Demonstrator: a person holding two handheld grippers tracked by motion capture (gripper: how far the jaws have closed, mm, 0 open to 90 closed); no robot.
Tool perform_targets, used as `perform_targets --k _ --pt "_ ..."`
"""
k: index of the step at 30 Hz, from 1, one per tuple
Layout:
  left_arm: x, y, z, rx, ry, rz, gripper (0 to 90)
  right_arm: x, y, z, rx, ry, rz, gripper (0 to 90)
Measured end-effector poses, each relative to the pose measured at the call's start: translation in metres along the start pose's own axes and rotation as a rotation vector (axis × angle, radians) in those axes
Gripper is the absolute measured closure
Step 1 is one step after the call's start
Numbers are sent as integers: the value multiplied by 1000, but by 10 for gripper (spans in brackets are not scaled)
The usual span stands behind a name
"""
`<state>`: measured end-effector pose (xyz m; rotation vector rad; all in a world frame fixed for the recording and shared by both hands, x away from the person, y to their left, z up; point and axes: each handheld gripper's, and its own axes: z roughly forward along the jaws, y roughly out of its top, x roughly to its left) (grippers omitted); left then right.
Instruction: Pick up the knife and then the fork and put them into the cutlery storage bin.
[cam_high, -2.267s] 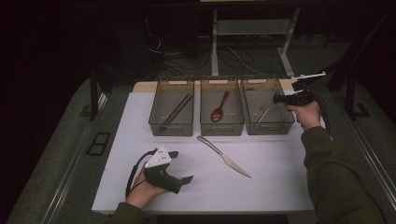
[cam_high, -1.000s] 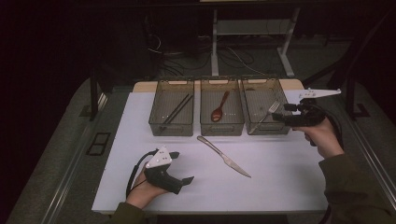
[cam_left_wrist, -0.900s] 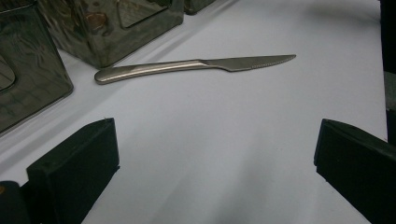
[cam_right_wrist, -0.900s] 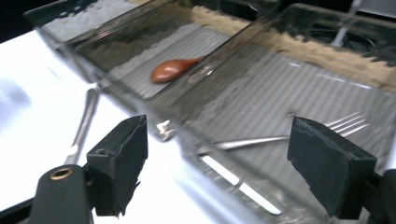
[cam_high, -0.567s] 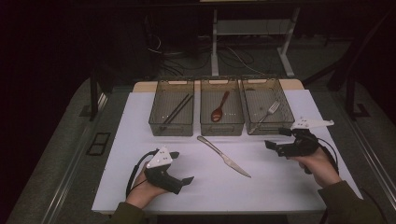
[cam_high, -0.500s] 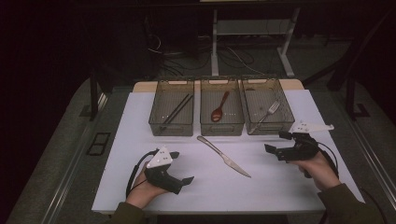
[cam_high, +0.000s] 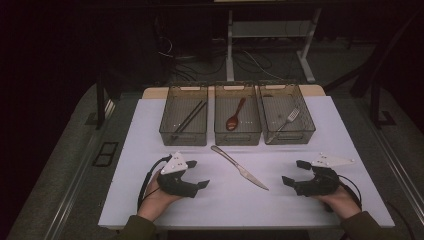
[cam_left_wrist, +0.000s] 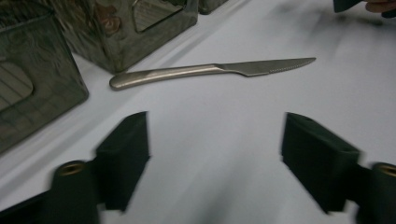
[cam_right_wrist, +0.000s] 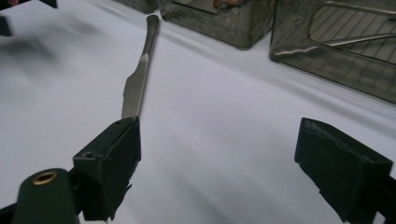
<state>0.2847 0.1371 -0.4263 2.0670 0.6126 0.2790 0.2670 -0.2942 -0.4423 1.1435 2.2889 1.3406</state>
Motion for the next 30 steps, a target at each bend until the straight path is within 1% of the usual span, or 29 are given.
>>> perform_targets --k 1,3,4,6,7,9,12,14,16,17,19,20,22,25,28,30 --pt "1 3 2 -2 5 0 331 1 0 0 1 6 -4 138" --pt "5 8 8 8 8 0 468 2 0 0 3 9 -6 138" --pt "6 11 12 14 14 2 519 1 0 1 5 11 -4 138" --pt "10 16 20 32 12 3 629 1 -1 2 14 9 -3 138" --pt "12 19 25 42 13 2 667 2 -1 3 19 10 -5 138" --pt "15 26 34 57 5 -11 775 2 -1 3 11 19 -13 138" --pt "20 37 47 74 -6 -2 884 3 -1 3 10 25 -22 138" --pt "21 43 56 83 -10 0 886 3 -1 3 11 26 -21 138" --pt "23 49 66 104 -9 22 886 2 -1 3 12 27 -21 138" --pt "23 51 71 113 -3 33 886 3 -1 3 12 29 -21 138" --pt "24 55 82 127 0 38 886 3 -1 3 14 30 -21 138" --pt "25 56 87 142 3 47 886 3 -1 3 15 30 -20 138" --pt "26 58 96 164 19 63 886 3 -1 3 15 31 -22 138" --pt "29 57 106 177 30 66 885 3 -1 4 19 29 -22 138" --pt "34 56 113 193 43 60 885 3 -2 5 27 29 -29 138" --pt "37 55 116 199 47 47 885 3 -2 5 28 29 -30 138"
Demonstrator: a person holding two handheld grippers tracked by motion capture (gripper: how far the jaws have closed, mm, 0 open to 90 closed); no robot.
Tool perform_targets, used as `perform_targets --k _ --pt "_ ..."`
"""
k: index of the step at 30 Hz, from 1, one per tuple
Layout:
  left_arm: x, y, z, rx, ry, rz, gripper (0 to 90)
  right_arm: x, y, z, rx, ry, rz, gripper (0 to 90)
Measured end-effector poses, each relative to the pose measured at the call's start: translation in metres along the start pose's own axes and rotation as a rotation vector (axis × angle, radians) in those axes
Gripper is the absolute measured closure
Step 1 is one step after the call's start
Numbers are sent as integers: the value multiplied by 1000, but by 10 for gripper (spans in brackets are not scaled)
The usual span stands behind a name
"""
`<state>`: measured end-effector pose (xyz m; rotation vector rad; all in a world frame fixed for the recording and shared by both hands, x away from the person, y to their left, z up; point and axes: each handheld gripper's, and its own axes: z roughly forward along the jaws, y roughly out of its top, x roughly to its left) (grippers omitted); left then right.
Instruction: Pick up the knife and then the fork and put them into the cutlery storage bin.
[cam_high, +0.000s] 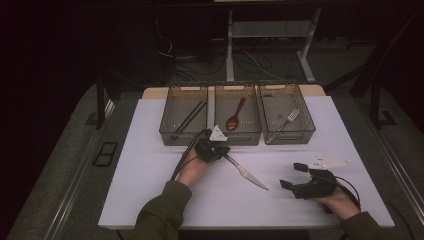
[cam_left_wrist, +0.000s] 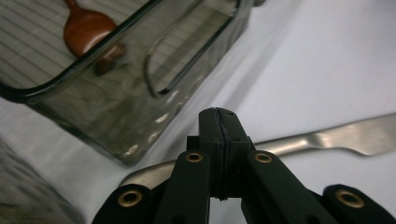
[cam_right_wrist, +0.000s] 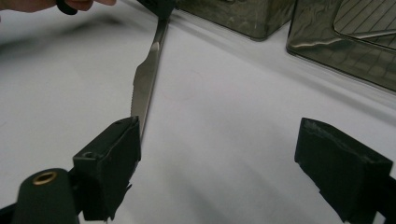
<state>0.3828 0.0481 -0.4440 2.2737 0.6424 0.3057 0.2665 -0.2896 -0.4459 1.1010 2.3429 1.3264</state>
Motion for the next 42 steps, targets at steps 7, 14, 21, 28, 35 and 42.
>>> perform_targets --k 7,14,21,28,35,42 --pt "5 0 6 21 12 -4 886 -1 0 0 -1 -1 2 138" --pt "2 1 5 50 7 7 887 -1 0 -1 -2 -6 4 138" --pt "-3 -4 -6 92 -12 21 887 -2 0 -1 -2 -8 4 138" --pt "-12 -16 -18 92 -33 23 887 -2 0 -1 -1 -12 3 138" --pt "-15 -24 -27 92 -56 1 887 -2 0 -1 -3 -15 4 138" --pt "-19 -26 -32 79 -51 -18 859 -2 0 -1 -2 -13 2 138"
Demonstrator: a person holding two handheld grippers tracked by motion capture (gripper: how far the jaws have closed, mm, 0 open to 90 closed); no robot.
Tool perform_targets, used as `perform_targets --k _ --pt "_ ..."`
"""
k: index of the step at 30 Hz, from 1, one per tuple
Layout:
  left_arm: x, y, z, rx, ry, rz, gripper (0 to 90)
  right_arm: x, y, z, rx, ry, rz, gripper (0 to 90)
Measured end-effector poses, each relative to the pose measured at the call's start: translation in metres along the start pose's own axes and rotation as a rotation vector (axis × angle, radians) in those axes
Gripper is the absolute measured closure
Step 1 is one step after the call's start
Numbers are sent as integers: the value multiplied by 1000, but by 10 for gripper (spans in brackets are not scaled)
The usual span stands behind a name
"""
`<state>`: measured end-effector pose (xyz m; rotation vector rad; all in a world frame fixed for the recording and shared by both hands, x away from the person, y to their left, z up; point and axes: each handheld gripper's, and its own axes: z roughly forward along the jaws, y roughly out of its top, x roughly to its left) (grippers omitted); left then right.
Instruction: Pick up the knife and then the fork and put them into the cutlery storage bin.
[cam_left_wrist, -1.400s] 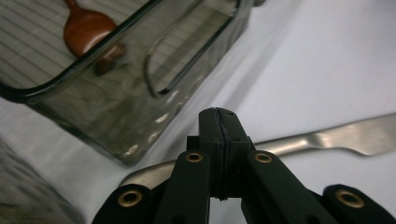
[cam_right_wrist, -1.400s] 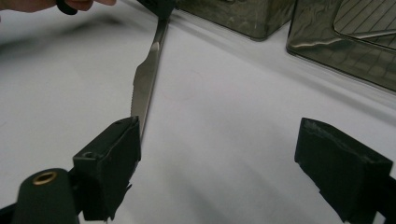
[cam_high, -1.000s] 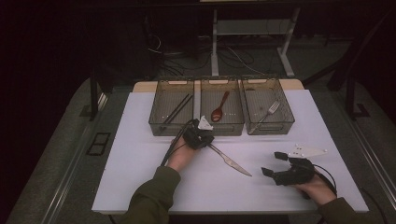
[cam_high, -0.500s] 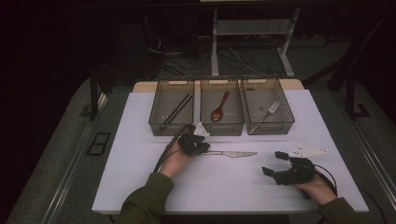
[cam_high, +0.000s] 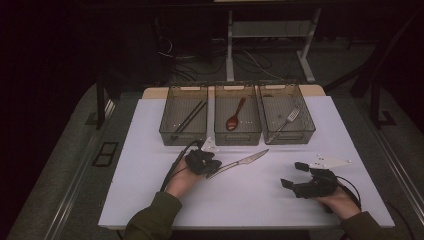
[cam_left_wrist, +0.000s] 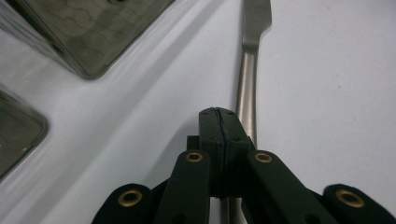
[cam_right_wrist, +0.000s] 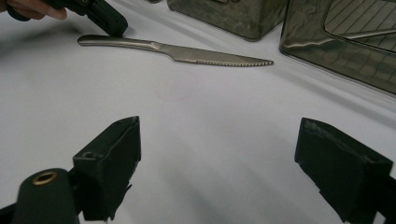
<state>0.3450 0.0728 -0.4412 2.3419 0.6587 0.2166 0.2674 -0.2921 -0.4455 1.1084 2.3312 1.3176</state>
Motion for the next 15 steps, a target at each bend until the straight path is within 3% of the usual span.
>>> perform_targets --k 4,7,9,12,15 --pt "-1 7 -3 -74 -37 -23 778 0 0 0 -1 1 1 138" --pt "-6 13 3 -86 -62 -4 693 0 0 1 1 2 0 138" --pt "-10 15 10 -87 -80 -2 688 0 0 1 2 2 0 138" --pt "-12 17 18 -72 -82 24 706 0 0 1 -2 2 1 138" --pt "-11 18 23 -90 -73 21 734 0 0 1 -1 2 0 138"
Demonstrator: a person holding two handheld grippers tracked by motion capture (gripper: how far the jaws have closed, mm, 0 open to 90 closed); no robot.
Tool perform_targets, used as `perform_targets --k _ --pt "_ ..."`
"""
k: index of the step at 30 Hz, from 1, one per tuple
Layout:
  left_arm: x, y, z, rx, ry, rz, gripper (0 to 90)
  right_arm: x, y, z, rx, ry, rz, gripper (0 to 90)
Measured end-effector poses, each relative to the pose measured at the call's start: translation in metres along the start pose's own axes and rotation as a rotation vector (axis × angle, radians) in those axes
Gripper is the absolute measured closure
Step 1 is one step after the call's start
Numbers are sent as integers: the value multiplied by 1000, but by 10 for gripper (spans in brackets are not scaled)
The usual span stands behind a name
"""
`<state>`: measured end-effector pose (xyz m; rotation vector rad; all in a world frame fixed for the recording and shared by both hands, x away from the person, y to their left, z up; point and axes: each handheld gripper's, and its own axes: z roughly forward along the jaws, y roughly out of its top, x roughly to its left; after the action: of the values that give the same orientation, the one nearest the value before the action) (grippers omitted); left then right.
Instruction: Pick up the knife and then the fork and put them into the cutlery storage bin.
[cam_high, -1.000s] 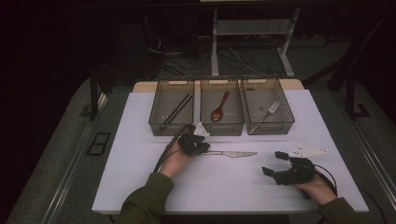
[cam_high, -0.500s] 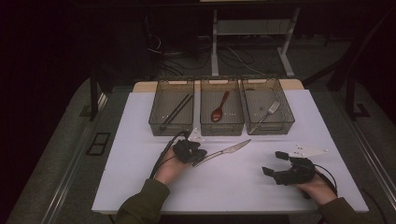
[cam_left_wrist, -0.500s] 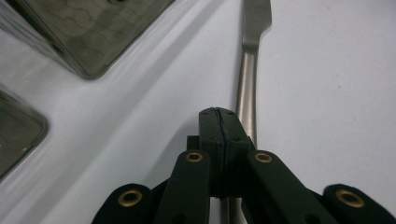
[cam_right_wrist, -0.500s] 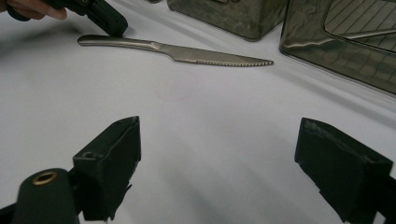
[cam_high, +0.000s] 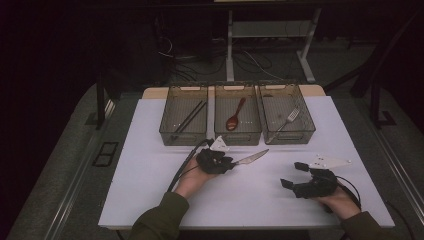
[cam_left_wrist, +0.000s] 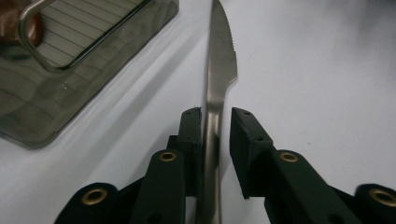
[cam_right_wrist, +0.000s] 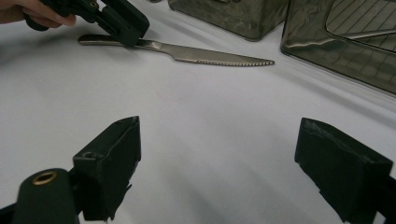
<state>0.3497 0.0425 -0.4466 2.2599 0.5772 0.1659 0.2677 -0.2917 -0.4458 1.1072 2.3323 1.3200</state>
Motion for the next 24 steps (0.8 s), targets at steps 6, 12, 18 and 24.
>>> perform_targets --k 6,12,18,24 --pt "3 -3 4 13 -28 13 766 0 0 0 -2 1 0 138" --pt "8 -3 4 20 -66 22 781 0 0 0 -2 -2 1 137" --pt "7 -1 5 38 -63 39 791 -1 0 -1 -1 -1 1 138" --pt "3 0 4 38 -36 81 792 -1 0 -1 -2 1 2 138"
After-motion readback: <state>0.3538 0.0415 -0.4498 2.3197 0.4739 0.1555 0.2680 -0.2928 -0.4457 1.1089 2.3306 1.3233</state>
